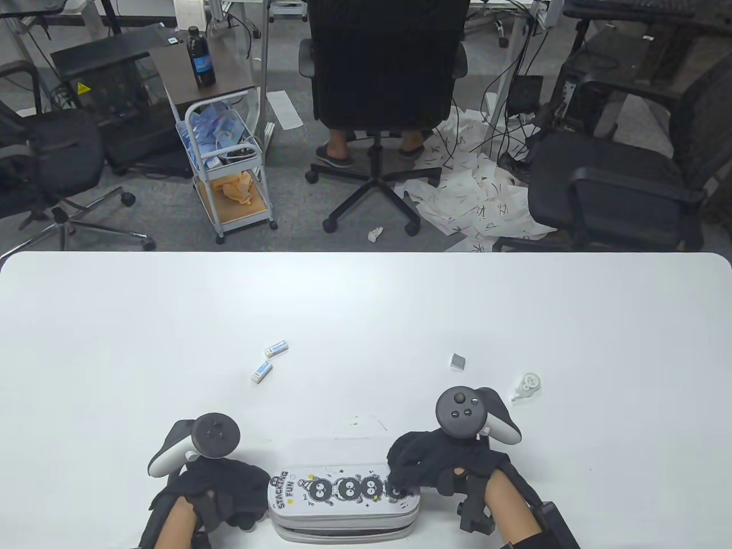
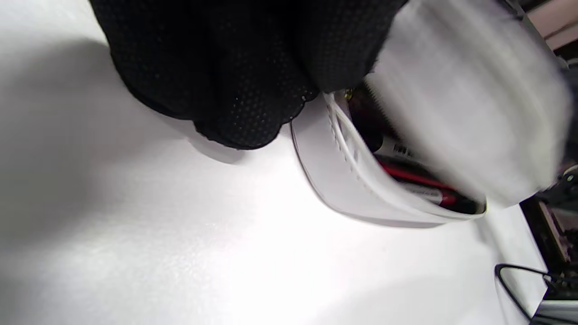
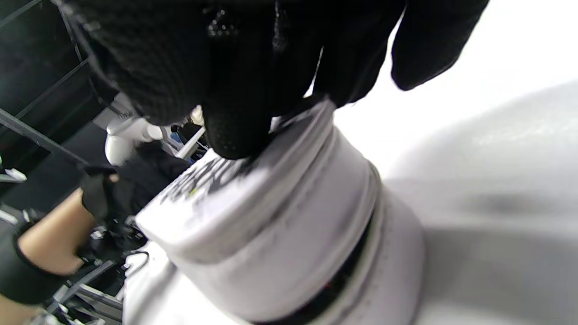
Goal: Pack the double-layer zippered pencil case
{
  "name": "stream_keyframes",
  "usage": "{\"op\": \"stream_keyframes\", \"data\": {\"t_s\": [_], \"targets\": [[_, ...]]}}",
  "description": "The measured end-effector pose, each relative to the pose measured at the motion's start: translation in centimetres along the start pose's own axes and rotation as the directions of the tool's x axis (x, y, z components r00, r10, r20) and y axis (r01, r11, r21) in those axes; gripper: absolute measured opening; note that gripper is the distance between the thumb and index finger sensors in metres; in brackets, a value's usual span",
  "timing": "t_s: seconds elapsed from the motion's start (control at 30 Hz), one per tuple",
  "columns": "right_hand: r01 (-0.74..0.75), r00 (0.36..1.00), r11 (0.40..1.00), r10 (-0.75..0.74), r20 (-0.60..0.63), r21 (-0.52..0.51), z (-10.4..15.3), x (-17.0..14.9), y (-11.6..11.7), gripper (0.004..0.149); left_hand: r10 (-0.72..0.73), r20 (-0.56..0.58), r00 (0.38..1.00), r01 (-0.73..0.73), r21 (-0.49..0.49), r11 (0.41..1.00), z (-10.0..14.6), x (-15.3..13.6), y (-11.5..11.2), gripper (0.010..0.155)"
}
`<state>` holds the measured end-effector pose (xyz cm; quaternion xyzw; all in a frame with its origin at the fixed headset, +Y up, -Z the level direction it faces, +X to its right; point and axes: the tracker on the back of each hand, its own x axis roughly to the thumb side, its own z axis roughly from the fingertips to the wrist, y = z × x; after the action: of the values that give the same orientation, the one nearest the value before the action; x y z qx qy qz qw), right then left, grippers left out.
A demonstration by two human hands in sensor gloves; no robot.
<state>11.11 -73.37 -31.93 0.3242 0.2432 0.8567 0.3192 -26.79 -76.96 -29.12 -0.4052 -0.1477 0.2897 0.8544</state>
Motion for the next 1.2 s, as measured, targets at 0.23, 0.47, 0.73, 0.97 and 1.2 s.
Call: {"op": "stream_keyframes", "data": {"t_s": [0.23, 0.47, 0.73, 0.97, 1.2], "targets": [[0.063, 0.997, 0.994, -0.068, -0.049, -0.09, 0.2, -1.2, -0.1, 0.039, -0.228, 0.196, 0.954, 0.155, 0.332, 0.931, 0.8, 6.2, 0.0, 0.052], [-0.307, 0.935, 0.949, 0.314, -0.164, 0.065, -1.2, -1.7, 2.4, 0.062, -0.393, 0.231, 0.89, 0.388, 0.068, 0.919, -1.8, 9.6, -3.8, 0.088], [-0.251, 0.957, 0.966, 0.256, -0.139, 0.056, -2.0, -2.4, 3.5, 0.054, -0.388, 0.253, 0.886, 0.4, 0.005, 0.917, -2.0, 9.3, -4.5, 0.109], [-0.273, 0.951, 0.961, 0.276, -0.138, 0.04, -1.9, -2.6, 3.5, 0.047, -0.472, 0.229, 0.851, 0.477, 0.037, 0.878, -2.3, 9.5, -4.9, 0.11], [-0.272, 0.95, 0.962, 0.274, -0.148, 0.036, -2.0, -3.0, 3.3, 0.039, -0.489, 0.216, 0.845, 0.494, 0.034, 0.869, -2.4, 9.6, -5.1, 0.111]]}}
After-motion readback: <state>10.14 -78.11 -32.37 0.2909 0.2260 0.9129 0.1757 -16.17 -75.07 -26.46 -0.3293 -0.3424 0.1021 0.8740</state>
